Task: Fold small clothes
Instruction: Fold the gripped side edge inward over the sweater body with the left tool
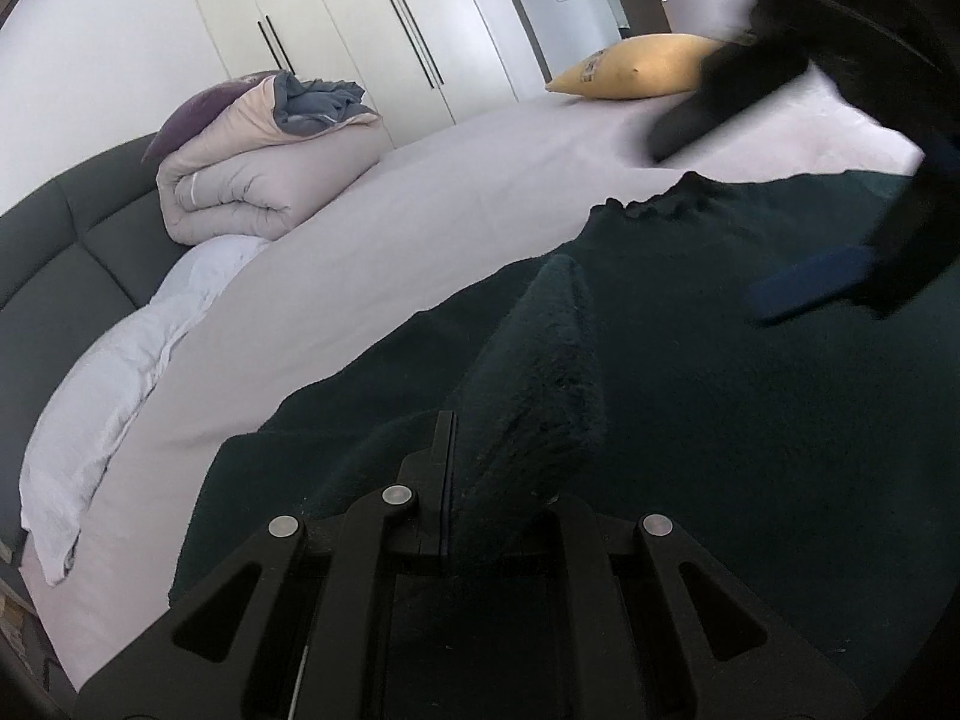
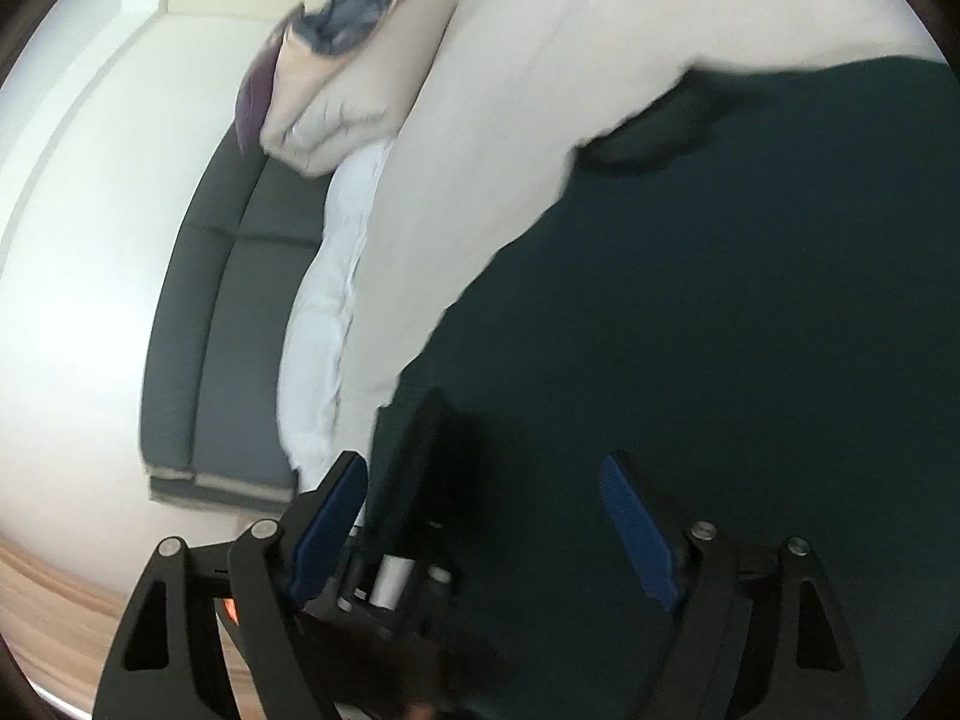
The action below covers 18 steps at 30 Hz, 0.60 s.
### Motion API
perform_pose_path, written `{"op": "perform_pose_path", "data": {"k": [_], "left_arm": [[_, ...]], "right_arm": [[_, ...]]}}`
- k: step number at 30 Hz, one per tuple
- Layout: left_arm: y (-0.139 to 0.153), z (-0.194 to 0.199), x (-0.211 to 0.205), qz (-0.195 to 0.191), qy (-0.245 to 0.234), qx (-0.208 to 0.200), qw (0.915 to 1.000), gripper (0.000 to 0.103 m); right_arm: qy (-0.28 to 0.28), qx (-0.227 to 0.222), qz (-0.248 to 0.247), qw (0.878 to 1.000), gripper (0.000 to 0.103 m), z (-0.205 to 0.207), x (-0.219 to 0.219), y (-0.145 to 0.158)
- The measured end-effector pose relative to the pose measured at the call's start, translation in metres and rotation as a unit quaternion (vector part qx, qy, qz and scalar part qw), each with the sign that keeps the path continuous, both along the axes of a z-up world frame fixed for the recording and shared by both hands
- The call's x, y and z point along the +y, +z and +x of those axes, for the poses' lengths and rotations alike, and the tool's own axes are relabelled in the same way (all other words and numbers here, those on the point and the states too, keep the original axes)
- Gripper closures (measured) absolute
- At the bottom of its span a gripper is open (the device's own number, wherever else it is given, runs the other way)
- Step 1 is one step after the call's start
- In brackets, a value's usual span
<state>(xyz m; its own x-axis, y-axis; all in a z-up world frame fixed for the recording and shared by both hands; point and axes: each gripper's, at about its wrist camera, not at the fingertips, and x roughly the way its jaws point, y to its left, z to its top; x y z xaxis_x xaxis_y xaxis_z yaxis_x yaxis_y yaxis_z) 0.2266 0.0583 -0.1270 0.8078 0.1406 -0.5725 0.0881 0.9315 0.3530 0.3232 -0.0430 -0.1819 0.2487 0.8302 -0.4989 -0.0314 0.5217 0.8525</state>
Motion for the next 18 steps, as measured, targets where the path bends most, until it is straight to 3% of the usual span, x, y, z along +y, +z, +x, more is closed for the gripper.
{"op": "perform_pose_path", "data": {"k": [6, 8, 10, 13, 16, 18], "left_arm": [[0.0, -0.013, -0.007, 0.016, -0.004, -0.006, 0.9999, 0.096], [-0.001, -0.011, -0.007, 0.017, -0.002, -0.004, 0.9998, 0.096], [-0.002, -0.009, -0.008, 0.017, -0.003, 0.002, 0.9999, 0.095], [-0.005, -0.007, -0.009, 0.018, -0.017, 0.021, 0.9995, 0.093], [0.004, -0.014, -0.011, -0.006, -0.049, 0.033, 0.9982, 0.091], [0.016, -0.021, -0.01, -0.047, -0.089, 0.038, 0.9942, 0.09]], "right_arm": [[0.06, 0.028, 0.002, 0.998, 0.023, 0.028, 0.047, -0.011], [0.074, 0.032, -0.002, 0.997, 0.034, 0.031, 0.057, -0.017], [0.103, 0.025, -0.017, 0.994, 0.058, 0.031, 0.07, -0.019], [0.112, 0.009, -0.047, 0.993, 0.085, 0.026, 0.072, -0.019], [0.091, -0.001, -0.065, 0.994, 0.093, 0.029, 0.054, -0.014], [0.076, -0.015, -0.076, 0.994, 0.093, 0.031, 0.038, -0.006]]}}
